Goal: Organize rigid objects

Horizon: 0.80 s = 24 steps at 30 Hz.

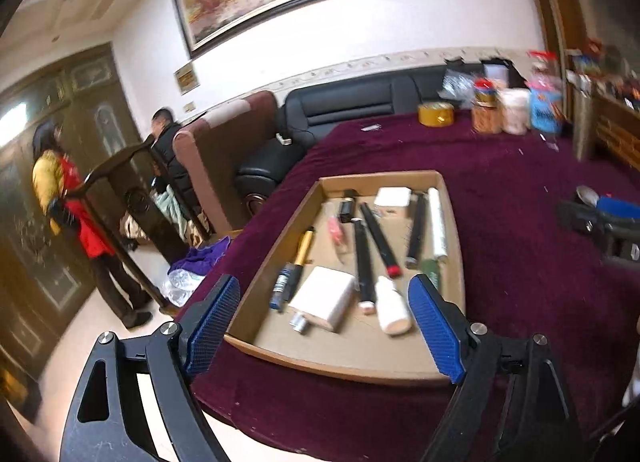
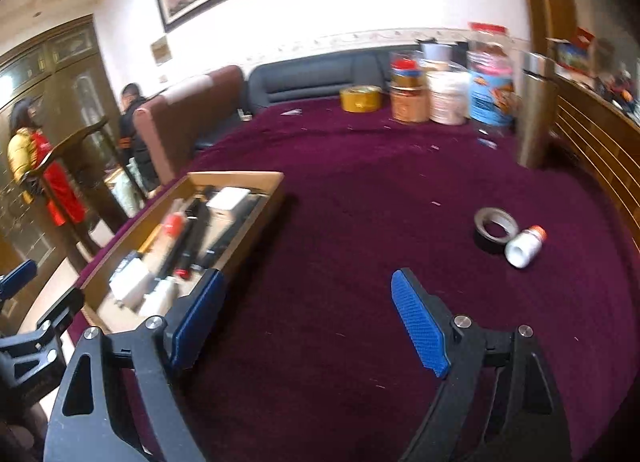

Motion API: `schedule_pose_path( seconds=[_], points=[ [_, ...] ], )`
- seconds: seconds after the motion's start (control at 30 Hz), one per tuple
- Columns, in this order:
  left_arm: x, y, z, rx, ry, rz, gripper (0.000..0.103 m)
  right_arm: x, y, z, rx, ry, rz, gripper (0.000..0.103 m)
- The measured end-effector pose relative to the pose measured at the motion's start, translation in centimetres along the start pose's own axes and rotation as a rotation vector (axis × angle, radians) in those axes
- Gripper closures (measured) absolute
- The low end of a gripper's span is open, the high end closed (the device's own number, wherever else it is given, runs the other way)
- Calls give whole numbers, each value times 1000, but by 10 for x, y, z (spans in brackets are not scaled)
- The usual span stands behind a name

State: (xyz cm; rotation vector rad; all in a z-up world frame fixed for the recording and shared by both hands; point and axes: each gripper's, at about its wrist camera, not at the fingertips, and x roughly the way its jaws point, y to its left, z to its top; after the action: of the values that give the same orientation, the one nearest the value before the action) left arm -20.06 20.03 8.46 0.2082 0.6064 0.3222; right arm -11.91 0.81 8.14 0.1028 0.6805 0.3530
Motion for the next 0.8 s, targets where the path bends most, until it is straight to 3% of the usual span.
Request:
schedule_pose_path(
  seconds=[0.43, 0.8],
  points=[
    [-8, -63, 5, 137, 33, -66, 20, -11, -81, -6, 119, -21, -81, 17],
    [4, -91, 6, 183, 80, -90, 20, 0, -115, -10, 183, 10, -93, 17]
  ],
)
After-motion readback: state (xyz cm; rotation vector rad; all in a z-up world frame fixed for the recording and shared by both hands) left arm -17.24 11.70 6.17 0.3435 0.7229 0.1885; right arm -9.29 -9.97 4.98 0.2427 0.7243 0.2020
